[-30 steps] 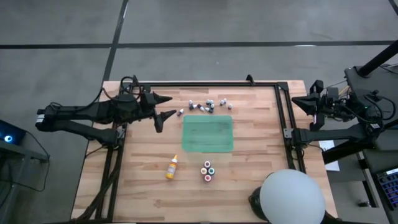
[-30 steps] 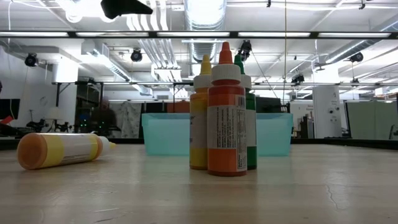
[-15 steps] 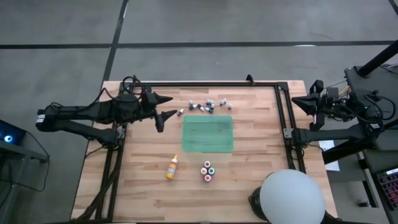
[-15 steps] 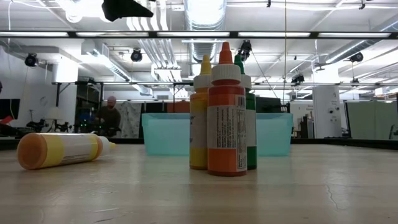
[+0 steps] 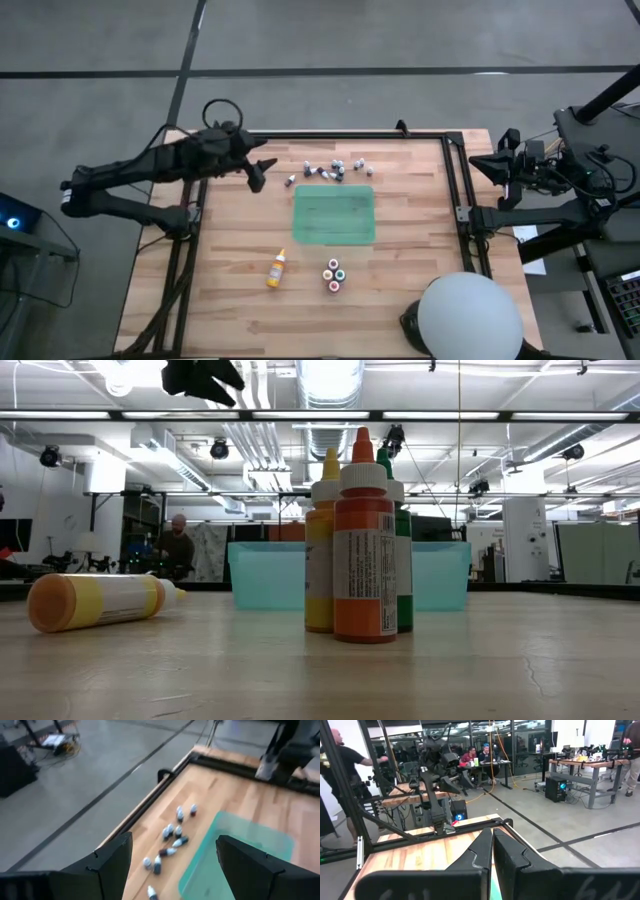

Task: Pick & Place food coloring
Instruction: Put the black food coloring bottle into the green container

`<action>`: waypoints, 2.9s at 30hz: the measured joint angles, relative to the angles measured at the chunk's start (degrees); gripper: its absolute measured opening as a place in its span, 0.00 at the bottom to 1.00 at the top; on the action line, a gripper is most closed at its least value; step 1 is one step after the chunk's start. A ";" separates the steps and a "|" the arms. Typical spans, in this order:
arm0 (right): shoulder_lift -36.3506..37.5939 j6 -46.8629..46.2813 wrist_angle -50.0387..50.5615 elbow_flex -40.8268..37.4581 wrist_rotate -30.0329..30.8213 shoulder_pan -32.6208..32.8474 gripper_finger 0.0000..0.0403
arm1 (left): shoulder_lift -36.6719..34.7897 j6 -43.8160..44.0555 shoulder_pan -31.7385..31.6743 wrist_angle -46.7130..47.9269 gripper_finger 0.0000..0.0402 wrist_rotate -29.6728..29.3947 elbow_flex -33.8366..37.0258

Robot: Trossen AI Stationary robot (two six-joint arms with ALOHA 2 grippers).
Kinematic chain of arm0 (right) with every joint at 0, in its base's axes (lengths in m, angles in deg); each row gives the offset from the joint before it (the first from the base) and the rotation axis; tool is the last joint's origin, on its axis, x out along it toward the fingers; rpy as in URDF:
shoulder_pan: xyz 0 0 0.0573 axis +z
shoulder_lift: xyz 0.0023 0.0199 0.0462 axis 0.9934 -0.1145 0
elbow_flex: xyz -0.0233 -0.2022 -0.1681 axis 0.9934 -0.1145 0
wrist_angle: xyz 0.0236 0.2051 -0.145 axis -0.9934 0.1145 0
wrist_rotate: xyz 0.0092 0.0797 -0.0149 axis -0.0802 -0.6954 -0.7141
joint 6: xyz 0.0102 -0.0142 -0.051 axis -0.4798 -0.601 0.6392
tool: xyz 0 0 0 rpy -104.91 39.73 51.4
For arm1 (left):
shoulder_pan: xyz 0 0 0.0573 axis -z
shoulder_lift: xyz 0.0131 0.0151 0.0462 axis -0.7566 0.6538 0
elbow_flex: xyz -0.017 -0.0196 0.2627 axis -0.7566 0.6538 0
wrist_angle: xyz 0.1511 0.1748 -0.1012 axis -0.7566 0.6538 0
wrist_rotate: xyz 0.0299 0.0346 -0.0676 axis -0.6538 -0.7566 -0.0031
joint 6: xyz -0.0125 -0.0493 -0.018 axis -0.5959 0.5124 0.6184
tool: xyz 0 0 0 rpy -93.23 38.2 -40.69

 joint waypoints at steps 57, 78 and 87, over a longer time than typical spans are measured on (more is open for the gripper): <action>0.00 0.01 0.00 0.00 0.00 0.00 0.02 | 39.81 -21.06 -21.34 16.25 0.65 18.81 -23.79; 0.00 0.10 0.00 0.00 0.02 0.00 0.02 | 43.15 -37.70 -24.54 17.94 0.65 24.48 -23.71; 0.00 0.11 0.00 0.00 0.01 0.00 0.02 | 46.06 -36.74 -24.38 15.76 0.65 25.83 -23.71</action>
